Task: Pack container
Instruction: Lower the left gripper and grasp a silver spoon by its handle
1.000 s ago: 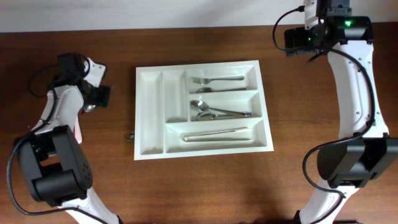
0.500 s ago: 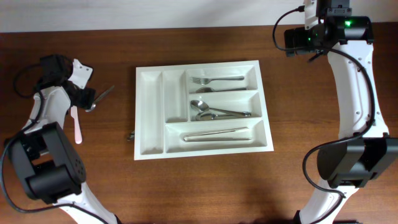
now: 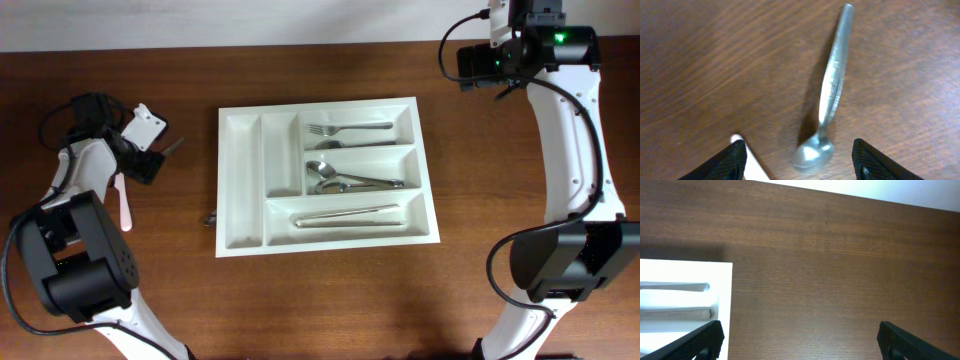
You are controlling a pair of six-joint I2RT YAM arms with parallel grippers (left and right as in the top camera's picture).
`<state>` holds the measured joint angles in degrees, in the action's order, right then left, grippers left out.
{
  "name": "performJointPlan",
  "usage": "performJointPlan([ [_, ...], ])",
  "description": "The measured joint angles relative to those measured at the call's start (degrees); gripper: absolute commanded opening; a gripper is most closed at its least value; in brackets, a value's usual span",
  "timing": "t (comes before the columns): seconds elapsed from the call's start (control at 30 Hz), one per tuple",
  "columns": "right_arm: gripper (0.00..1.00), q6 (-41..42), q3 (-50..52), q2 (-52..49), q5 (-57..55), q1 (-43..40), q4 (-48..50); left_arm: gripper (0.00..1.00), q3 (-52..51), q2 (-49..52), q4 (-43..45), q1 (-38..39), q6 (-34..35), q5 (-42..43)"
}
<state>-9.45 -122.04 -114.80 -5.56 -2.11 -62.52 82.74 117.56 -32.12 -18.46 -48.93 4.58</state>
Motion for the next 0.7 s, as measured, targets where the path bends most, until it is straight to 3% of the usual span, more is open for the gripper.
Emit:
performJointPlan([
  [0.3,0.99,0.0,0.0,0.0,0.0,0.0,0.0,0.59,0.5,3.6,-0.1,-0.1,-1.2,1.2],
  [0.37,0.99,0.0,0.0,0.0,0.0,0.0,0.0,0.43,0.7,3.8,-0.1,0.0,-1.2,1.3],
  [0.43,0.99,0.0,0.0,0.0,0.0,0.0,0.0,0.36,0.8,4.0,-0.1,0.0,-1.5,1.4],
  [0.7,0.99,0.0,0.0,0.0,0.0,0.0,0.0,0.25,0.9,4.3,-0.2,0.0,-1.5,2.1],
])
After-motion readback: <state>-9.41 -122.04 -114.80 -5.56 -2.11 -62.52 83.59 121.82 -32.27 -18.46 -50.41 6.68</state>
